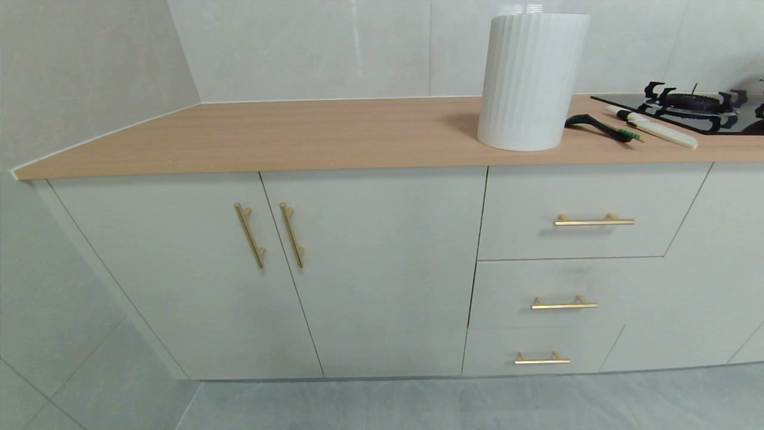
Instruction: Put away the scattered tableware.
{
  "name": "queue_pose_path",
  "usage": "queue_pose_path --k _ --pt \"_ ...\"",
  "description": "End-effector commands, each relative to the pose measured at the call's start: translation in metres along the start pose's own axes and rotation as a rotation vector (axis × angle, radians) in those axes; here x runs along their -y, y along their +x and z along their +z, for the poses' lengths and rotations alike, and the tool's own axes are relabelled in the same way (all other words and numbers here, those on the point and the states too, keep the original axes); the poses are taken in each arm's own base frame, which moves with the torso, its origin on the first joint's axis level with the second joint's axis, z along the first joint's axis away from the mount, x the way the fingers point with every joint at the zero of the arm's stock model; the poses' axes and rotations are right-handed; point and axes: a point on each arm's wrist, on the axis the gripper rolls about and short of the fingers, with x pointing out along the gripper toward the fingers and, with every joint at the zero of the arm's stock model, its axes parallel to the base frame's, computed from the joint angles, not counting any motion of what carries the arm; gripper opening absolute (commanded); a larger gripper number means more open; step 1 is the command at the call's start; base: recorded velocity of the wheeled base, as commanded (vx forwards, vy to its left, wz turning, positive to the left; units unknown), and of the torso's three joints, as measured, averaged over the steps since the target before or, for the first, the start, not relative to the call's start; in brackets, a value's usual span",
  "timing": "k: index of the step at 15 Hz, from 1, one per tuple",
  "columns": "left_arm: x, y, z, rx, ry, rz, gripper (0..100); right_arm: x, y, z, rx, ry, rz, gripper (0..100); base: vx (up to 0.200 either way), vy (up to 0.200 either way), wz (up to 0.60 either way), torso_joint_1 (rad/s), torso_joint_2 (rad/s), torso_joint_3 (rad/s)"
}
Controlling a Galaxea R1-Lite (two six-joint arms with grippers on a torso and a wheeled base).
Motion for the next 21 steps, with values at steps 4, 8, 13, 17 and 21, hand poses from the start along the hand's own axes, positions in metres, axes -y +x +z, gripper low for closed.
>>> queue_pose_path --k 4,8,13,17,21 --pt "0.0 0.0 0.0 -0.002 0.0 0.0 100 -0.004 0.089 0.085 -0.322 -0.051 0.076 100 0.0 0.0 0.0 0.0 0.0 0.0" --pt "0.0 0.0 0.0 -0.002 0.0 0.0 100 -0.01 0.189 0.072 -0.601 -0.052 0.089 100 0.0 0.0 0.0 0.0 0.0 0.0" --pt "0.0 0.0 0.0 -0.002 0.0 0.0 100 -0.014 0.286 0.003 -0.776 -0.053 0.09 100 0.0 0.0 0.0 0.0 0.0 0.0" --pt "0.0 0.0 0.0 -0.002 0.0 0.0 100 -0.017 0.324 -0.041 -0.784 -0.068 0.094 100 0.0 0.0 0.0 0.0 0.0 0.0" --pt "0.0 0.0 0.0 -0.002 0.0 0.0 100 -0.015 0.345 -0.074 -0.747 -0.077 0.08 100 0.0 0.0 0.0 0.0 0.0 0.0"
